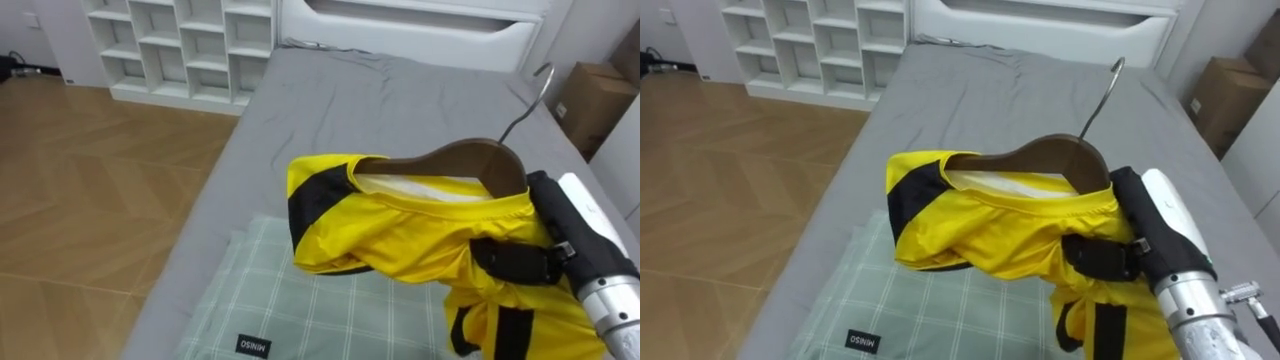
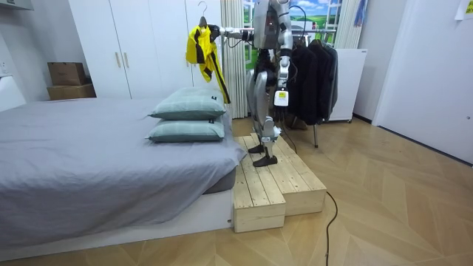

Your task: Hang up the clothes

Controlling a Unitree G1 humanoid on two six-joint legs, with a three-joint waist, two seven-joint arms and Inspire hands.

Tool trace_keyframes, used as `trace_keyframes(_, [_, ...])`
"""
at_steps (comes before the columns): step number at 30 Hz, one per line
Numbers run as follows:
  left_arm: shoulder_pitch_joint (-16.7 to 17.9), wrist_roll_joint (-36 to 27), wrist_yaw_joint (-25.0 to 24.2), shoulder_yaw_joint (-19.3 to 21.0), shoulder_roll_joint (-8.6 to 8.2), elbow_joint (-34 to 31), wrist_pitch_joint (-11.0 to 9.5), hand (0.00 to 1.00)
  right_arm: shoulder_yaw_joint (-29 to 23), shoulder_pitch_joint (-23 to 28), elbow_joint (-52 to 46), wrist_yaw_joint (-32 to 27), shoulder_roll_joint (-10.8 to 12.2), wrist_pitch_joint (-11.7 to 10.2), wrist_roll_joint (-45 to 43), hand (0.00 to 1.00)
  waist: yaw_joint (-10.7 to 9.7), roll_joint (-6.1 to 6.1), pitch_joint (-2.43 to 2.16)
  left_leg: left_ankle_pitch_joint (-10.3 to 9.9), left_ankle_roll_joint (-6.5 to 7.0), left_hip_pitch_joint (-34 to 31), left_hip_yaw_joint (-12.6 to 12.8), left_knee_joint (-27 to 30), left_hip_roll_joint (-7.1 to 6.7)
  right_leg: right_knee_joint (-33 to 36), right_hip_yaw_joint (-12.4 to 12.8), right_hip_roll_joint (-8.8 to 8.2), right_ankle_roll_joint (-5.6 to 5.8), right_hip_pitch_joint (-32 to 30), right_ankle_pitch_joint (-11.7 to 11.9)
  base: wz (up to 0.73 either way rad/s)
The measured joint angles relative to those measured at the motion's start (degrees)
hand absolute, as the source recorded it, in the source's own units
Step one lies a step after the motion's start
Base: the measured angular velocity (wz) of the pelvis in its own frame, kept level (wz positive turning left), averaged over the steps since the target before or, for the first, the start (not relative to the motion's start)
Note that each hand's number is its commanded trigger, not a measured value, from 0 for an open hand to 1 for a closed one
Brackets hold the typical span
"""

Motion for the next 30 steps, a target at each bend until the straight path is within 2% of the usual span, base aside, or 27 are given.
trace_keyframes(4, [0.0,0.1,0.0,-0.2,0.00,0.0,0.3,0.00,0.1,0.0,0.1,0.0,0.0,0.0,0.0,1.00,0.0,0.26,0.12,-0.1,-0.02,-0.6,0.0,0.2,0.02,0.0,0.0,-0.02,0.01,-0.5,0.0,0.00])
trace_keyframes(12, [-1.1,0.2,0.0,-0.2,0.03,-0.1,0.5,0.00,0.2,0.9,0.1,0.0,0.0,0.0,0.0,1.00,-0.3,0.55,0.03,-0.1,-0.01,-1.0,0.5,0.7,0.18,0.3,0.3,-0.03,0.00,-1.4,0.0,-0.03])
trace_keyframes(15, [-1.7,0.3,0.2,-0.2,0.14,-0.1,0.5,0.00,0.2,1.0,0.6,0.0,0.2,0.0,-0.2,1.00,-0.4,0.60,-0.03,-0.3,0.04,-1.0,2.1,0.9,0.76,0.5,1.0,0.06,-0.01,-1.8,0.0,-0.16])
trace_keyframes(17, [-2.6,0.2,0.3,-0.4,0.25,-0.3,0.7,0.00,0.3,1.2,2.8,0.1,0.3,0.5,-0.2,1.00,-0.7,0.63,-0.28,-0.5,0.08,-0.6,3.5,0.9,1.13,1.3,0.9,0.03,0.00,-2.7,0.0,-0.34])
trace_keyframes(19, [-3.1,0.1,0.4,-0.3,0.26,-0.1,1.4,0.00,0.6,2.3,3.2,0.5,0.4,1.5,-0.2,1.00,-0.1,0.87,-0.38,-0.5,0.11,0.3,5.9,0.2,1.55,1.7,1.2,0.06,-0.03,-3.3,0.1,-0.65])
trace_keyframes(21, [-3.5,0.1,0.6,-0.1,0.51,0.3,1.7,0.00,1.4,2.5,4.2,1.6,0.5,1.9,-0.9,1.00,1.0,1.48,-0.17,-1.4,-0.18,1.6,11.6,0.1,2.91,3.8,0.4,0.26,-0.49,-5.5,0.4,-1.22])
trace_keyframes(22, [-3.7,0.1,0.7,0.0,0.63,0.5,1.7,0.00,1.5,2.5,4.7,1.6,0.5,1.9,-1.1,1.00,1.5,1.64,-0.04,-1.8,-0.26,2.1,13.3,0.2,3.33,4.2,-0.8,0.29,-0.75,-5.9,0.6,-1.50])
trace_keyframes(23, [-4.1,0.1,0.9,0.3,0.77,1.0,1.7,0.00,1.5,2.3,6.5,1.6,0.5,1.8,-1.4,1.00,2.1,1.95,-0.09,-2.4,-0.51,2.8,16.6,0.3,4.08,4.8,-4.7,-0.25,-1.14,-6.9,1.0,-1.28])
trace_keyframes(24, [-4.2,0.1,1.3,0.4,0.82,1.1,1.6,0.00,1.5,2.2,7.5,1.5,0.5,1.8,-1.3,1.00,2.6,2.07,-0.09,-2.7,-0.66,3.2,18.5,0.1,4.42,5.5,-7.0,-0.73,-1.26,-7.5,1.1,-1.56])
trace_keyframes(25, [-4.3,0.1,1.9,0.4,1.01,1.1,1.5,0.00,1.5,2.3,9.1,1.4,0.6,1.9,-1.3,1.00,2.7,2.26,-0.01,-3.6,-0.95,3.6,21.5,0.6,5.20,6.7,-10.9,-1.72,-1.46,-8.6,1.3,-1.40])
trace_keyframes(26, [-4.5,0.1,2.4,0.4,1.12,1.1,1.5,0.00,1.5,2.5,10.2,1.3,0.6,2.0,-1.3,1.00,2.6,2.28,-0.04,-4.3,-1.27,3.8,24.2,1.0,5.70,8.1,-12.9,-2.20,-1.60,-9.6,1.4,-1.26])
trace_keyframes(27, [-4.7,0.1,2.7,0.4,1.20,1.1,1.5,0.00,1.5,2.7,10.6,1.2,0.6,2.0,-1.3,1.00,2.3,2.19,-0.05,-4.4,-1.41,4.1,25.4,1.0,5.80,8.4,-13.5,-2.32,-1.77,-9.9,1.5,-1.06])
trace_keyframes(29, [-6.2,0.1,4.0,0.4,1.39,1.0,1.6,0.00,1.4,2.8,11.1,0.6,0.6,2.0,-1.2,1.00,0.2,1.94,-0.09,-4.8,-1.89,4.1,28.5,1.1,6.23,8.9,-13.2,-1.92,-2.49,-11.2,1.9,-0.75])
trace_keyframes(30, [-6.7,0.1,4.2,0.4,1.38,1.0,1.7,0.00,1.4,2.9,11.1,0.4,0.7,2.0,-1.2,1.00,-0.6,1.87,-0.12,-4.8,-1.95,4.2,28.9,1.2,6.33,8.9,-13.0,-1.75,-2.60,-11.4,2.0,-0.41])
